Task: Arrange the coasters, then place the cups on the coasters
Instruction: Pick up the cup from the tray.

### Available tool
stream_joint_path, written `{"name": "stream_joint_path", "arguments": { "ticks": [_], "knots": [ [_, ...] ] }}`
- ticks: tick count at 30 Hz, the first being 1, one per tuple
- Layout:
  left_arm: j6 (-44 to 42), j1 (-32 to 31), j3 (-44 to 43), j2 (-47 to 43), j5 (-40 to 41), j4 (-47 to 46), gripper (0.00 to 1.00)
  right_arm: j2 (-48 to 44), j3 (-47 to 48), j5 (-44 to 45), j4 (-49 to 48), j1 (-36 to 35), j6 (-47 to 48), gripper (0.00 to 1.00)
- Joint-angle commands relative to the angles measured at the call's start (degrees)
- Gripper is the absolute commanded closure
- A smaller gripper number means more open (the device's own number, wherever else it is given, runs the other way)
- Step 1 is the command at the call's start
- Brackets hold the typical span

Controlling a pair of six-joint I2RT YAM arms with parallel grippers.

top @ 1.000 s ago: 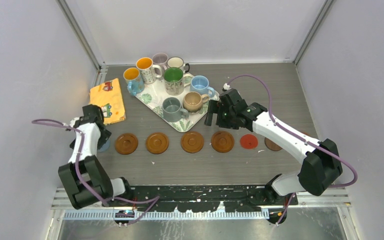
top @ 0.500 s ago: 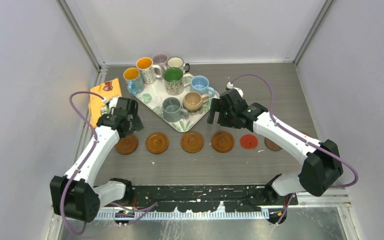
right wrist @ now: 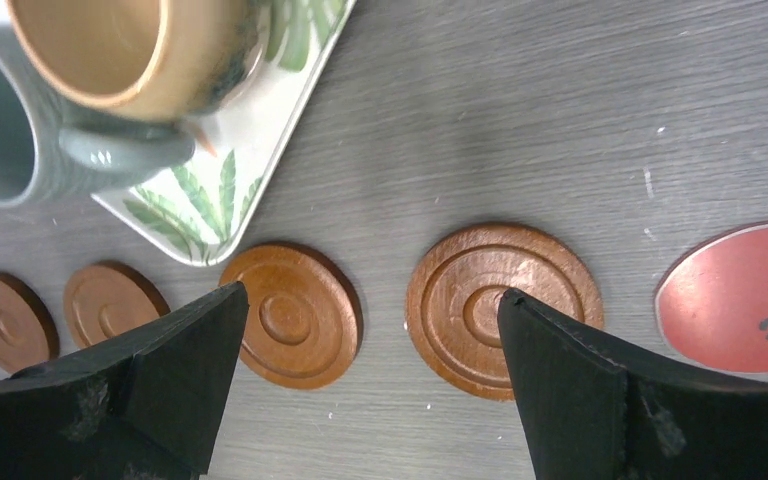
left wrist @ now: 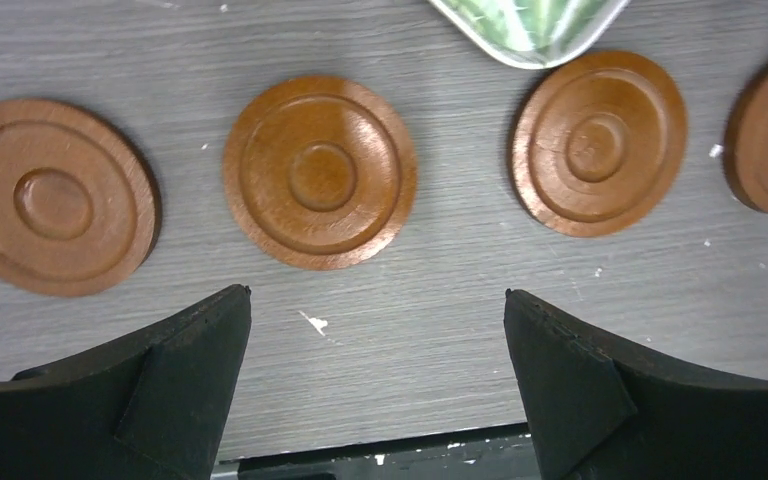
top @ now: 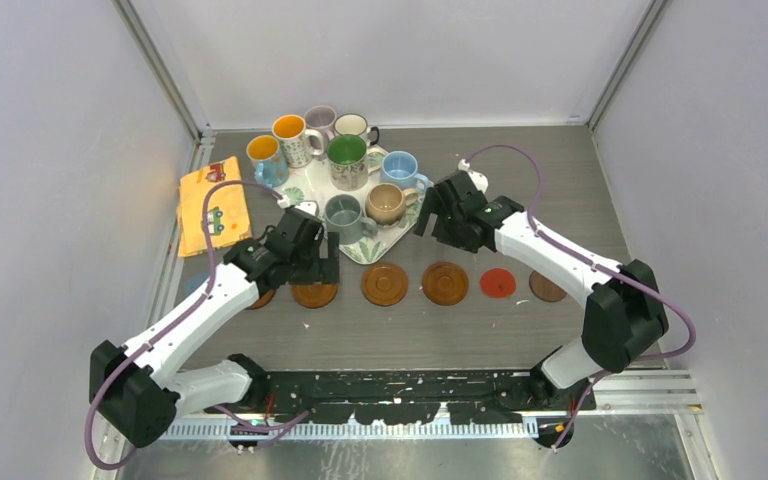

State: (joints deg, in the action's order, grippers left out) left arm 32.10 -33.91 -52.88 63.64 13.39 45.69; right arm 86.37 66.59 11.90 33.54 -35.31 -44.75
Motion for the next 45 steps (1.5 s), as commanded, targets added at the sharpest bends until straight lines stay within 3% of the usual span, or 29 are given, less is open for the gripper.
{"name": "stream_joint_path", "arguments": {
  "ticks": [1,7,19,37,45],
  "knots": [
    [-4.07,-0.23,-4.33,0.59,-5.37,-2.79,0.0,-0.7,1.11,-2.97,-3.41,6.09,-3.23,0.0],
    [-7.79,-0.23,-8.28,2.41,-9.24,-4.47,0.0,-3.42,2.25,1.84,-1.86,7.48,-0.94,0.0],
    [-6.6,-0.12,-11.98,4.77,-13.04,-8.14,0.0,-5.64,1.87,8.97,-1.98,3.87,1.68,0.0],
    [-2.2,-0.06,-13.82,11.44,-7.04,-9.07,0.0,-0.61,4.61,2.34,-5.42,3.31,3.85,0.0],
    [-0.82,4.63,-14.17,12.5,-6.5,-9.38,0.0,0.36,4.1,-0.17,-5.94,3.08,4.72,0.0]
  ]
}}
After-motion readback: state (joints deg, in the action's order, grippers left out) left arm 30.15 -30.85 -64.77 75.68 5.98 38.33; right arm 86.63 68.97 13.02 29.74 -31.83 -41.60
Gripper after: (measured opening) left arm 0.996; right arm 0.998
